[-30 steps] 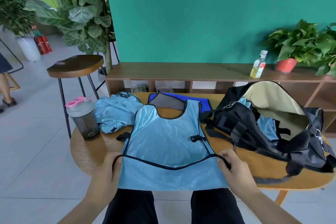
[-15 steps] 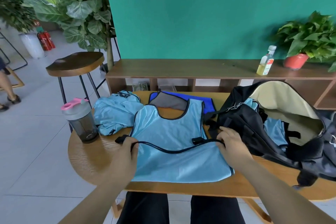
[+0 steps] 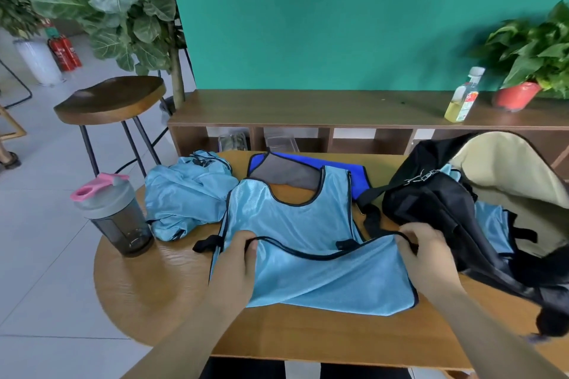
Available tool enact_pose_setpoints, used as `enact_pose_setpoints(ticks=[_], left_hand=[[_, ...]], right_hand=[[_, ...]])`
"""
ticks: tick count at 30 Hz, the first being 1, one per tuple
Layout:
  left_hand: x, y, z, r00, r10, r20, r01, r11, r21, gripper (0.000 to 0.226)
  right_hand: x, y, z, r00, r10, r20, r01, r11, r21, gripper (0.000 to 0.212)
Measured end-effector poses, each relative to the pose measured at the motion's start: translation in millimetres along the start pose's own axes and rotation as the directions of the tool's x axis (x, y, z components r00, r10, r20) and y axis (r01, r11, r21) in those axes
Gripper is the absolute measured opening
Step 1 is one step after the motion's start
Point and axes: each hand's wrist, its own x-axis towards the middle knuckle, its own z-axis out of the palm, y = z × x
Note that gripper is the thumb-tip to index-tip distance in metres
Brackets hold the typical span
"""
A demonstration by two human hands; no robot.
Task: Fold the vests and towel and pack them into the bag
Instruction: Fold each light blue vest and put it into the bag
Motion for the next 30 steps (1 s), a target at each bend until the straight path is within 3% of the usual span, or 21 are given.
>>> enact_pose_setpoints(ticks=[3,5,7,12,16,19,22,26,28,30], left_hand=[[-20.2,11.6,-24.9,0.991,0.033,-0.131,-0.043,0.997,-0.068,0.013],[-39.1,15.1,-42.7,0.983,0.044,-0.179,-0.066,0.990,-0.121,0.012],[-53.3,12.3,-57.9,0.971,0.083,-0.222,-0.107,0.989,-0.099,0.015],[-66.9,-15.6,-74.0,0.990,0.064,-0.128,-0.069,0.997,-0.042,0.025],[-77.3,-4.1,-87.6,0.929,0.069,-0.362,-0.125,0.983,-0.134,0.015],[-87.2,0.3,-103.3,0.887,0.072,-0.455,-0.152,0.978,-0.141,0.024],[-100.8,5.2,-114.2,0.888,0.098,-0.450,-0.167,0.979,-0.116,0.039],[-113.3,4.5,-120.8,0.910,0.124,-0.396,-0.166,0.983,-0.074,0.017],[-116.4,-0.1,-121.5,0.953,0.108,-0.284,-0.131,0.989,-0.063,0.011],[-117.2,-5.1,-121.4,0.987,0.078,-0.139,-0.091,0.992,-0.088,0.009]], right_hand=[[-23.6,-28.3,-21.7,0.996,0.085,-0.012,-0.076,0.938,0.337,0.009],[-39.0,-36.6,-33.0,0.998,0.058,0.023,-0.062,0.897,0.437,0.005],[-51.6,-38.5,-40.2,0.995,-0.003,0.096,-0.040,0.894,0.446,0.004],[-75.3,-44.2,-36.6,0.946,-0.131,0.297,0.027,0.944,0.329,0.015],[-87.4,-68.1,-55.2,0.962,-0.193,0.192,0.051,0.822,0.567,0.006],[-95.5,-79.7,-78.3,0.974,-0.183,0.133,0.054,0.758,0.650,0.007],[-101.7,-82.3,-93.5,0.957,-0.197,0.214,0.000,0.734,0.679,0.012],[-98.7,-72.9,-104.2,0.909,-0.219,0.354,-0.062,0.770,0.636,0.012],[-96.6,-67.2,-105.5,0.870,-0.216,0.443,-0.114,0.786,0.607,0.003],[-91.9,-58.0,-103.2,0.819,-0.200,0.538,-0.151,0.829,0.538,0.009]])
